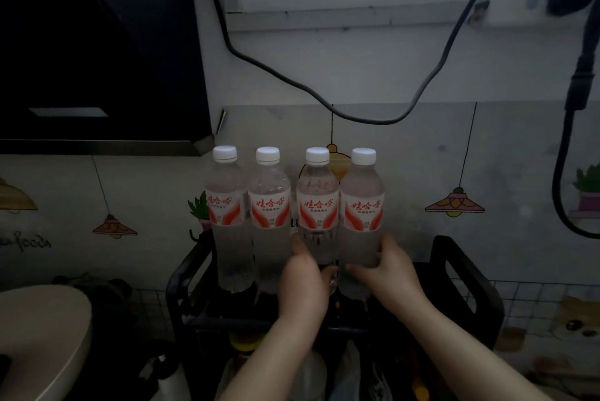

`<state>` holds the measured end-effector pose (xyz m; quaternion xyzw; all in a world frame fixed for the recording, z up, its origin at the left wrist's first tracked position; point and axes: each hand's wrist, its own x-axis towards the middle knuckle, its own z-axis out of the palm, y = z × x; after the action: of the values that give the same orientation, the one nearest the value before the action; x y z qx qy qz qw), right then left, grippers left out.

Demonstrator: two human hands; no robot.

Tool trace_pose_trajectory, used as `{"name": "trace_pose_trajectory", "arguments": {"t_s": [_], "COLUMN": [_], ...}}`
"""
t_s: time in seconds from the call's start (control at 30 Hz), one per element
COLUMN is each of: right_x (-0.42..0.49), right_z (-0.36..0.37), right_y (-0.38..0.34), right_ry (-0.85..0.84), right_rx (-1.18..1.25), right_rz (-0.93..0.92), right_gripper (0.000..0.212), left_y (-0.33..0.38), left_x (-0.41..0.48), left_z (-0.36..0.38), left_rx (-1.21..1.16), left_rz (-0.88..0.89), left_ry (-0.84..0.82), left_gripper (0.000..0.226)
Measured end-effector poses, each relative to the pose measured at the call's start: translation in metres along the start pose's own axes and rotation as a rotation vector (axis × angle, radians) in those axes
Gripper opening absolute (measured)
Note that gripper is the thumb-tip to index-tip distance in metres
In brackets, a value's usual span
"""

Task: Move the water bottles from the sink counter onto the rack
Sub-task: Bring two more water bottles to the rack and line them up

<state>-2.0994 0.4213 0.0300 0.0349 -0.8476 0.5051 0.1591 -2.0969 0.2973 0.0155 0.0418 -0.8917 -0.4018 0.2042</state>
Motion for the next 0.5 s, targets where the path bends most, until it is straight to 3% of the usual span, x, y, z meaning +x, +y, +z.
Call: {"name": "trace_pose_trajectory", "arguments": {"t_s": [0.2, 0.37, 0.5], "right_x": [0.0025, 0.0027, 0.0017], "right_z": [0.0006, 0.0034, 0.0041], "right_y": [0.0041, 0.0048, 0.0024], "right_ry": [-0.009, -0.007, 0.006], "right_rx": [0.002, -0.006, 0.017], "right_rz": [0.006, -0.001, -0.029], "right_gripper": [0.043, 0.049, 0.041], "left_y": [0.0009, -0.0017, -0.0053], "left_x": [0.0017, 0.0029, 0.0024], "left_z": [-0.0085, -0.0074, -0.0064], "left_rx": [0.296, 0.331, 0.403], "left_rz": [0.046, 0.076, 0.104], "left_ry": [0.016, 0.05, 0.093], "left_gripper": [0.047, 0.037, 0.033]}}
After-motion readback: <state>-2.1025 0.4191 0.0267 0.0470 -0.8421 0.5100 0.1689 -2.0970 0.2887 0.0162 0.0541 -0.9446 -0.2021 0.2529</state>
